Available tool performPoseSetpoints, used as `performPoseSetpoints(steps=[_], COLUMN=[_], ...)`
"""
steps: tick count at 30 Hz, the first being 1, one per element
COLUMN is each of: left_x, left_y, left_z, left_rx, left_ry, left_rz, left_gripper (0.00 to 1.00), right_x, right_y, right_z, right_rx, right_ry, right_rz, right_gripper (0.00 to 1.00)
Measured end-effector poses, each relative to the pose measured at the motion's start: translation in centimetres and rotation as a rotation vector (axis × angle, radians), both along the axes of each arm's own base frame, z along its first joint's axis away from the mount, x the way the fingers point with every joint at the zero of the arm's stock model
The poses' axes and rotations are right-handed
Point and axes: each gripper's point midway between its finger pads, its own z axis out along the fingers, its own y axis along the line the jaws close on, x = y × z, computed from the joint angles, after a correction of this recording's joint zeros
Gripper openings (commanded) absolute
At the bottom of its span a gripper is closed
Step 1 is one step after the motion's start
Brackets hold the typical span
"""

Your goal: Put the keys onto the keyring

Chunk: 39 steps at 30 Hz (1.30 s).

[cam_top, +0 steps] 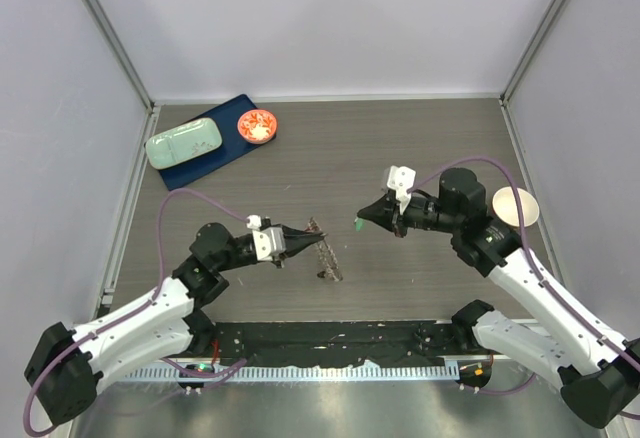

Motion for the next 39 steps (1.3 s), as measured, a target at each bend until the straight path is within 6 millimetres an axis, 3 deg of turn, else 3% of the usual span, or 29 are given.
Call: performPoseSetpoints(steps=[11,25,33,39], left_x=[-0.7,-0.7,-1.2,-1.6], left_y=[-1.6,-1.3,-0.5,-0.3], left_z=[-1.0,1.8,-0.3,-0.9], left_rx=[0.104,0.235,0.355,0.376], left_ry=[0.087,0.049,0.019,0.016], left_rz=[-0.066,-0.063,-0.091,-0.114], left_gripper=[0.0,0.0,0.0,0.0], right_x=[-2.8,-4.6,-5.4,-5.4], right_y=[0.8,1.7,2.5,3.0], right_z=[0.0,-0.9,-0.6,-0.9], right_rx=[-0.015,-0.036,-0.027,-0.038], right_ry=[-0.033,-0.056,-0.089,-0.103], right_rz=[0.12,0.18,0.222,0.243], right_gripper=[0.01,0.01,0.01,0.01])
